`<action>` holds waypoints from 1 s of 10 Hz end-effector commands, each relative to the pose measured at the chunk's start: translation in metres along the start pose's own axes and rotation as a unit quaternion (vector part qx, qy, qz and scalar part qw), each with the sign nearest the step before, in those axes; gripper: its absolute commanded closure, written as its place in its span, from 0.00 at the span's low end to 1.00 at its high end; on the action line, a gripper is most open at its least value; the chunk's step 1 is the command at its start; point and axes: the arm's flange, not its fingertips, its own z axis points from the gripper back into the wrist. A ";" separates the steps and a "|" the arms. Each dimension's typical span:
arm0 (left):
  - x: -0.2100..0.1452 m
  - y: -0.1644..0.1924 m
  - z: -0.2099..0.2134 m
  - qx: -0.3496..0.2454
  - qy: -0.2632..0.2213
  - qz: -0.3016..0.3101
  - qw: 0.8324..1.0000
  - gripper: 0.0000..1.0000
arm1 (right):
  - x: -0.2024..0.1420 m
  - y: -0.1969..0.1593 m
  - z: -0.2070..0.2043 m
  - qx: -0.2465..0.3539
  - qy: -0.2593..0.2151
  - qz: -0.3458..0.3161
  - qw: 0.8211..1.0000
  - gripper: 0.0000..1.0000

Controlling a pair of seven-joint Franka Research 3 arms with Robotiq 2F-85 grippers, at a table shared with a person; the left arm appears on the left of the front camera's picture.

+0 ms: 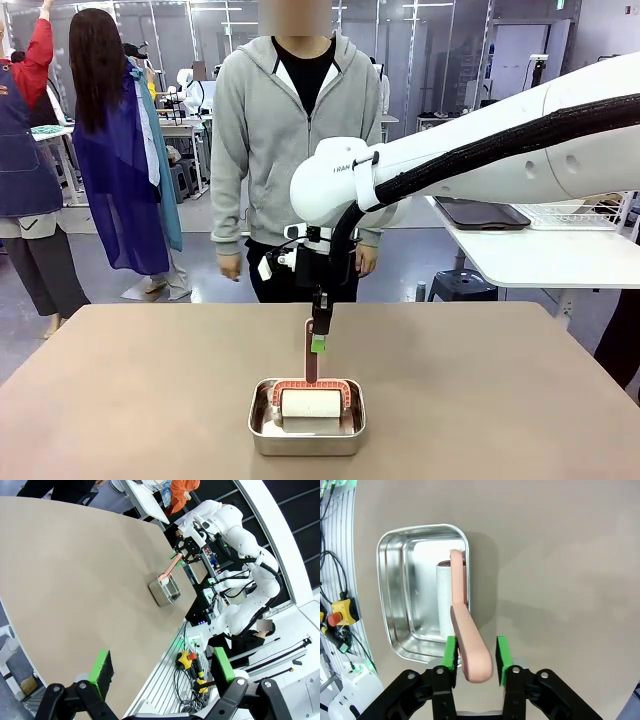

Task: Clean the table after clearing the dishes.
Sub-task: Place the Lint Roller back on top of the Airtight Container.

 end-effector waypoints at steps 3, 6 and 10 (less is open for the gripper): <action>-0.004 -0.006 -0.001 0.002 -0.001 0.002 1.000 0.00 | 0.006 0.005 0.011 -0.009 0.019 0.000 1.000 0.00; -0.004 -0.006 -0.001 0.002 -0.001 0.002 1.000 0.00 | 0.004 0.007 0.008 -0.035 0.027 0.004 0.999 0.02; -0.004 -0.006 -0.001 0.002 -0.001 0.002 1.000 0.00 | 0.003 0.001 0.011 -0.008 0.009 0.006 1.000 0.02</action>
